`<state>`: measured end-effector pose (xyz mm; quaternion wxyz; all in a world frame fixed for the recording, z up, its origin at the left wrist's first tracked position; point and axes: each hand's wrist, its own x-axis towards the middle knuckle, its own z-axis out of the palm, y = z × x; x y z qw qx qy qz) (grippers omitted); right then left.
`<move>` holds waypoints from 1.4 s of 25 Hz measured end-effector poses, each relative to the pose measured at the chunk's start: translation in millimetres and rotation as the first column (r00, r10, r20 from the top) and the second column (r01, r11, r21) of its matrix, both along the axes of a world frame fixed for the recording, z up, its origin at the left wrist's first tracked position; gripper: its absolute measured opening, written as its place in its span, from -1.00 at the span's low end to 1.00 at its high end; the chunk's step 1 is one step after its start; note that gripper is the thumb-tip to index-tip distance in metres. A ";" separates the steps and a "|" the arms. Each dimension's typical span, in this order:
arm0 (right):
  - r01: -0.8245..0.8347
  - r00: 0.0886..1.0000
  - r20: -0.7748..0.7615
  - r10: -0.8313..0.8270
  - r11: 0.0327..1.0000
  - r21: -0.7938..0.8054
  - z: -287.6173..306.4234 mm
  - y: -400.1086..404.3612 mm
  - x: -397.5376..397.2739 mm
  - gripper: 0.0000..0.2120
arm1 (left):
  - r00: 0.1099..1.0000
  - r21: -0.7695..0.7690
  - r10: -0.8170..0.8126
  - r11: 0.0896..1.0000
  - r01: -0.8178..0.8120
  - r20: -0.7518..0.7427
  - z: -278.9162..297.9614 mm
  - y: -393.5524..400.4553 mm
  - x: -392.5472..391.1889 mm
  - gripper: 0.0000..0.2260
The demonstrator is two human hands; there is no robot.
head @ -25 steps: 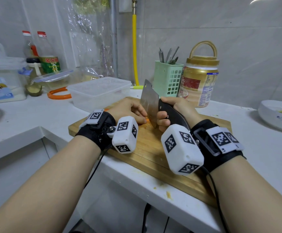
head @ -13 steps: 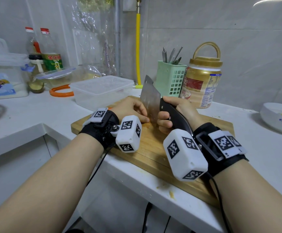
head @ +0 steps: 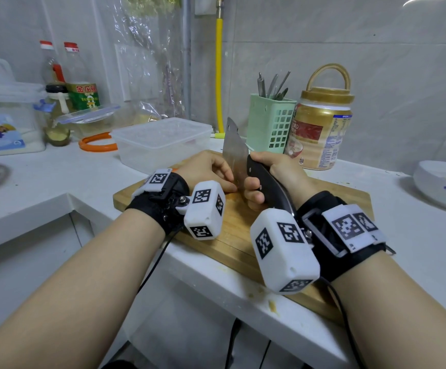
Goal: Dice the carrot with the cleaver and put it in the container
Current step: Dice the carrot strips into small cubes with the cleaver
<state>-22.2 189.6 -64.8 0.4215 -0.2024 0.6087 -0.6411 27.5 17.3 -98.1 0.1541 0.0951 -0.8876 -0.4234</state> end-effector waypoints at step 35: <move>0.038 0.986 0.167 -0.016 0.991 -0.132 -0.8 8.7 -1.2 -0.67 | 0.747 0.188 0.651 0.757 -0.626 -0.133 0.0 -11.8 -2.5 -0.84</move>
